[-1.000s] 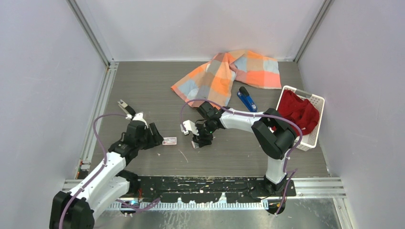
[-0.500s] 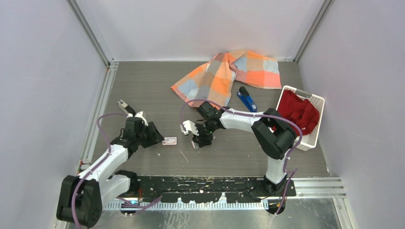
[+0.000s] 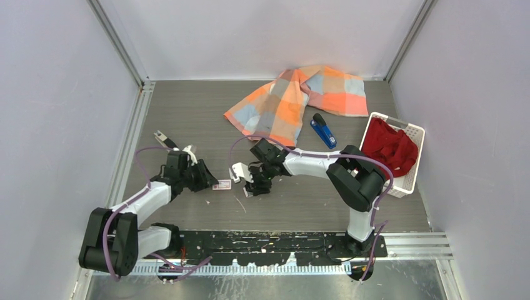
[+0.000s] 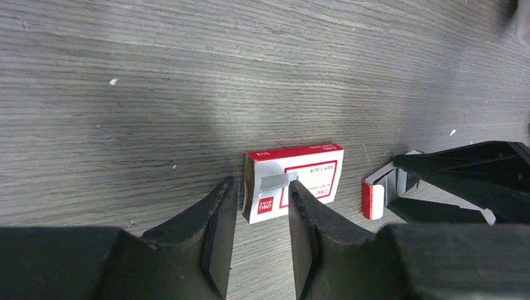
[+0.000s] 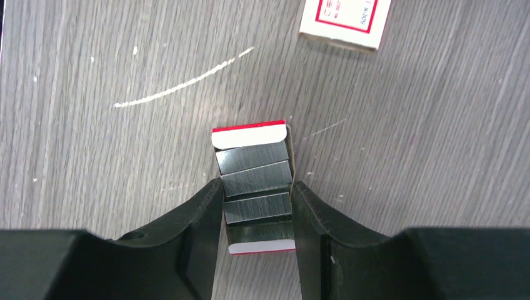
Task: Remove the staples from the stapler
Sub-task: Close the staple box at the center of the board.
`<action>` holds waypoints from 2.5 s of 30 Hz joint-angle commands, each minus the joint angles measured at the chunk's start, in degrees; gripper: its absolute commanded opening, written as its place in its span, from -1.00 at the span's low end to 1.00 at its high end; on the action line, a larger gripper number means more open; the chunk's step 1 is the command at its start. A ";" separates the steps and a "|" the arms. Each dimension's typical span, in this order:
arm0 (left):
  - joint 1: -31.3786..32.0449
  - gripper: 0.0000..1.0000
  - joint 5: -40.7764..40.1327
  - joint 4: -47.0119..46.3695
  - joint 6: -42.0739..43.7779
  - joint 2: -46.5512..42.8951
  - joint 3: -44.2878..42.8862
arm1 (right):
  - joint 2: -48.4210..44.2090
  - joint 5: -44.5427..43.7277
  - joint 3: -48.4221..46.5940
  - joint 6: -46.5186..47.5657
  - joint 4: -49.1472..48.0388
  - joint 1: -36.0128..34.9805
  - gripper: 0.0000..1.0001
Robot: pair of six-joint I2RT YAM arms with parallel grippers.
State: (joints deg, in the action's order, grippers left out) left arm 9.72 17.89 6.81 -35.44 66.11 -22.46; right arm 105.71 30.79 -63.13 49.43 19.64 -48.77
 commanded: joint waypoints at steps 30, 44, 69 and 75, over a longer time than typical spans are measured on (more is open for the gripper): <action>2.99 -0.46 6.63 1.01 2.22 13.62 -6.05 | 1.60 -4.10 -2.17 -5.24 -6.84 -0.75 -0.06; 4.95 -0.47 6.78 1.01 2.13 14.82 -6.40 | 1.94 -4.50 -3.24 -6.20 -5.61 -0.71 -0.06; 5.58 -0.48 6.52 4.07 3.36 17.00 -8.22 | 4.51 -1.76 -4.44 -6.43 -4.50 -0.53 0.42; 5.86 -0.49 6.81 4.18 3.45 17.63 -8.43 | 6.06 -1.99 -5.91 -7.04 -4.08 -0.58 0.33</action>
State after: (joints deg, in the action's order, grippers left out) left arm 14.96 27.40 7.07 -34.02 81.65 -31.53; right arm 110.26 29.10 -67.77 42.70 14.61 -49.32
